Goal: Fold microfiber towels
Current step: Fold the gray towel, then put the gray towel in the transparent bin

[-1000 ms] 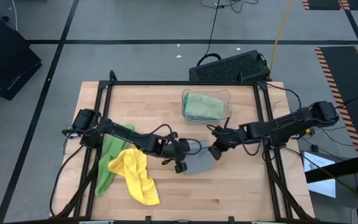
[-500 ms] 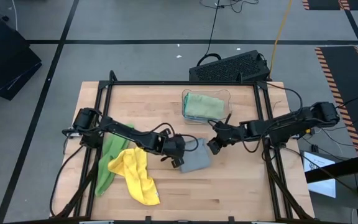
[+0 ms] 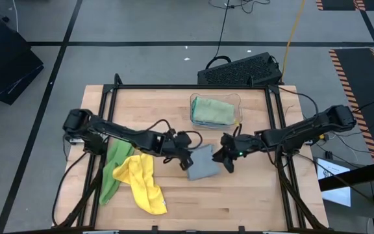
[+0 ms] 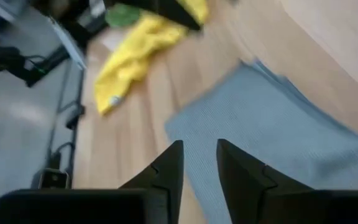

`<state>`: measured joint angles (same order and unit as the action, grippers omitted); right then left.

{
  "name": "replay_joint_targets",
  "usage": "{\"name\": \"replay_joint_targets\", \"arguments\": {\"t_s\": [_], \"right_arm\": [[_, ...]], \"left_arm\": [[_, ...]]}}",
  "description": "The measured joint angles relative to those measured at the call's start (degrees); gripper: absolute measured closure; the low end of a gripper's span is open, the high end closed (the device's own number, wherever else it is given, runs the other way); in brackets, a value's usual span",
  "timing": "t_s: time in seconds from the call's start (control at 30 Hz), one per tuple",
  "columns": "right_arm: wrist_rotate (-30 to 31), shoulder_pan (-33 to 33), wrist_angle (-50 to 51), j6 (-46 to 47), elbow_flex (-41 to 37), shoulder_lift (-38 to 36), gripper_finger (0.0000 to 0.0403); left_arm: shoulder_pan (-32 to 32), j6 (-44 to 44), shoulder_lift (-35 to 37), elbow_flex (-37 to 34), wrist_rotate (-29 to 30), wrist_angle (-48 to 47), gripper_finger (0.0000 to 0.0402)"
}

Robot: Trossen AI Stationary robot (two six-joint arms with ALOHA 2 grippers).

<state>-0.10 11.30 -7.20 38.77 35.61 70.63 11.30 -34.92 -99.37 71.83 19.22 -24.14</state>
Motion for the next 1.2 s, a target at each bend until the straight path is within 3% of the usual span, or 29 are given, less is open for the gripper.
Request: {"name": "replay_joint_targets", "arguments": {"t_s": [0.2,0.4,0.63,0.77,1.0,1.2], "right_arm": [[0.9,-0.3,-15.4,-0.5,-4.1,7.9,0.0358],[3.1,-1.0,-13.6,0.4,-5.0,14.9,0.0398],[2.9,-0.9,-10.7,5.7,-5.2,19.3,0.0402],[-0.1,-1.1,-11.5,8.0,-5.1,17.5,0.0401],[-1.6,0.0,-8.9,7.6,-5.5,6.6,0.0399],[-1.5,3.5,-7.1,6.5,-8.4,-2.3,0.0376]], "left_arm": [[2.9,1.8,-5.6,-1.0,-1.4,6.7,0.0253],[2.8,-0.1,-12.7,-0.9,-4.5,8.4,0.0286],[2.7,0.9,-13.8,-0.9,-8.7,6.5,0.0295],[2.7,2.9,-9.9,-0.5,-7.3,4.3,0.0295],[4.4,2.4,-1.1,-0.1,-5.5,7.4,0.0295],[10.4,11.0,-1.0,-0.3,-3.5,10.8,0.0266]]}}
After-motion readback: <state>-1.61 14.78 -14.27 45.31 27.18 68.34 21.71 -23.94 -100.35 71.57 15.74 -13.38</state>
